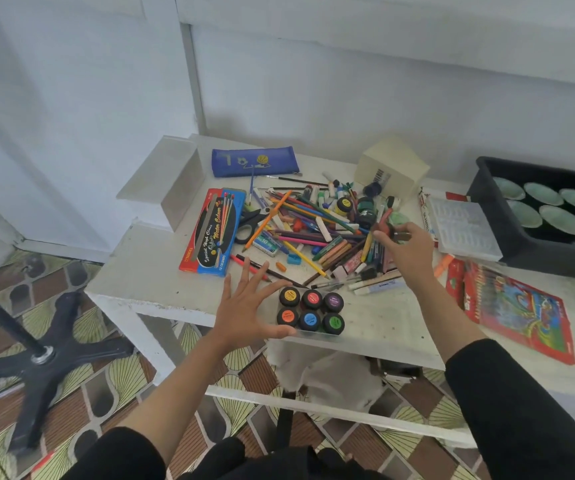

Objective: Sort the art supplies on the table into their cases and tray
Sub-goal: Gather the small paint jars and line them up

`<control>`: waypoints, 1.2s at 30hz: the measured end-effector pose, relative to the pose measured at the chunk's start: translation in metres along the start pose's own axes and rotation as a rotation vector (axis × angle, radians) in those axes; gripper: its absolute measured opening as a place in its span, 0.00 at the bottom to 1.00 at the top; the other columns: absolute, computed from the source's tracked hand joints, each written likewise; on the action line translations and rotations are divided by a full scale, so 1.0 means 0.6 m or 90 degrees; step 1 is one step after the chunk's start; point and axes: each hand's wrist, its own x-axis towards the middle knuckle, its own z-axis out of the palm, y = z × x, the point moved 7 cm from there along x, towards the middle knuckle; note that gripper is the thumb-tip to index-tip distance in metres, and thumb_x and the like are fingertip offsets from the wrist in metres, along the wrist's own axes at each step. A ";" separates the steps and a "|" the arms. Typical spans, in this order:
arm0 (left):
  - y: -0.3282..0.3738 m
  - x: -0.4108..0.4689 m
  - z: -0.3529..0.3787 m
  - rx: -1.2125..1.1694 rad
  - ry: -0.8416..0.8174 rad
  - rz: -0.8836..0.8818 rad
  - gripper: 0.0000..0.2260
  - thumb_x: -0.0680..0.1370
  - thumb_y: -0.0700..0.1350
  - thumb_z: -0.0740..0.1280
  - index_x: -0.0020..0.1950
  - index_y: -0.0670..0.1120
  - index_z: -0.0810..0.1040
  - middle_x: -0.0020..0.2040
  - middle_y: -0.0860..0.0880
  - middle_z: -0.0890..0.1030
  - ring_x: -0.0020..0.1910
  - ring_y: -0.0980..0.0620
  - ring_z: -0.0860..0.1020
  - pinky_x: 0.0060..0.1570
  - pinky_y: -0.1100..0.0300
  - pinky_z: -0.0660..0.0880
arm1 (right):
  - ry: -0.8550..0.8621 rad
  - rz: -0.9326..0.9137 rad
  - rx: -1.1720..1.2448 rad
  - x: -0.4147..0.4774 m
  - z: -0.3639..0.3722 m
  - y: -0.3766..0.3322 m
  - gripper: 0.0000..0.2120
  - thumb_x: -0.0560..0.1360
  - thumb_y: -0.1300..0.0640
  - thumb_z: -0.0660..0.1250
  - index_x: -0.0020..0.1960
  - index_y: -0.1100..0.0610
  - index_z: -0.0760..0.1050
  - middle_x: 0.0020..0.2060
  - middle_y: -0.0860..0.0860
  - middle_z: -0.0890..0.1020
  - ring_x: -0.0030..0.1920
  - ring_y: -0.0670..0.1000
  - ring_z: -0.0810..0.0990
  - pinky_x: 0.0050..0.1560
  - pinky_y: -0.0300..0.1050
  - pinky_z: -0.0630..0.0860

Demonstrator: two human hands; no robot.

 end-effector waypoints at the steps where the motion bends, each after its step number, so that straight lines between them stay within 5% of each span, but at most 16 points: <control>1: 0.000 0.001 0.000 0.006 0.000 -0.001 0.48 0.55 0.84 0.47 0.72 0.67 0.57 0.77 0.58 0.41 0.73 0.56 0.28 0.69 0.45 0.29 | -0.021 0.005 0.033 -0.017 -0.005 -0.008 0.14 0.69 0.53 0.75 0.46 0.60 0.75 0.43 0.54 0.81 0.42 0.50 0.78 0.44 0.41 0.74; 7: 0.003 -0.002 -0.002 0.003 0.012 0.003 0.48 0.54 0.84 0.46 0.71 0.67 0.57 0.76 0.59 0.42 0.73 0.55 0.29 0.69 0.46 0.29 | -0.155 0.065 0.139 -0.105 -0.020 -0.015 0.17 0.66 0.60 0.77 0.45 0.59 0.70 0.45 0.55 0.81 0.42 0.53 0.81 0.42 0.45 0.79; 10: 0.000 0.003 0.002 0.024 -0.002 -0.012 0.49 0.52 0.85 0.44 0.71 0.68 0.54 0.76 0.60 0.41 0.72 0.55 0.28 0.69 0.46 0.28 | -0.289 0.063 0.106 -0.147 -0.007 -0.017 0.18 0.64 0.59 0.79 0.48 0.53 0.73 0.43 0.53 0.80 0.36 0.51 0.80 0.33 0.39 0.75; 14: 0.002 0.002 0.001 0.016 0.001 -0.005 0.47 0.54 0.85 0.45 0.70 0.68 0.55 0.77 0.59 0.43 0.72 0.56 0.28 0.69 0.46 0.28 | -0.419 -0.015 -0.025 -0.181 0.009 -0.025 0.16 0.61 0.56 0.80 0.46 0.47 0.79 0.45 0.49 0.79 0.41 0.51 0.80 0.40 0.40 0.77; 22: 0.005 -0.003 -0.005 -0.009 0.005 0.002 0.46 0.54 0.85 0.47 0.69 0.69 0.55 0.76 0.60 0.43 0.72 0.58 0.28 0.69 0.46 0.29 | -0.525 -0.032 -0.163 -0.202 0.033 -0.024 0.11 0.69 0.56 0.74 0.49 0.49 0.79 0.46 0.48 0.80 0.35 0.47 0.78 0.40 0.37 0.75; 30: 0.006 -0.003 -0.005 0.001 -0.005 -0.005 0.46 0.53 0.85 0.46 0.69 0.69 0.53 0.75 0.60 0.42 0.72 0.57 0.27 0.69 0.47 0.28 | -0.596 -0.052 -0.239 -0.209 0.039 -0.034 0.13 0.75 0.57 0.67 0.59 0.51 0.78 0.49 0.46 0.80 0.39 0.43 0.79 0.37 0.30 0.71; 36: 0.005 -0.003 -0.003 -0.002 -0.009 -0.006 0.47 0.53 0.85 0.45 0.69 0.69 0.54 0.77 0.59 0.43 0.72 0.57 0.28 0.69 0.46 0.29 | -0.597 -0.055 -0.306 -0.199 0.042 -0.037 0.09 0.74 0.58 0.70 0.54 0.57 0.80 0.48 0.52 0.83 0.38 0.45 0.79 0.36 0.33 0.73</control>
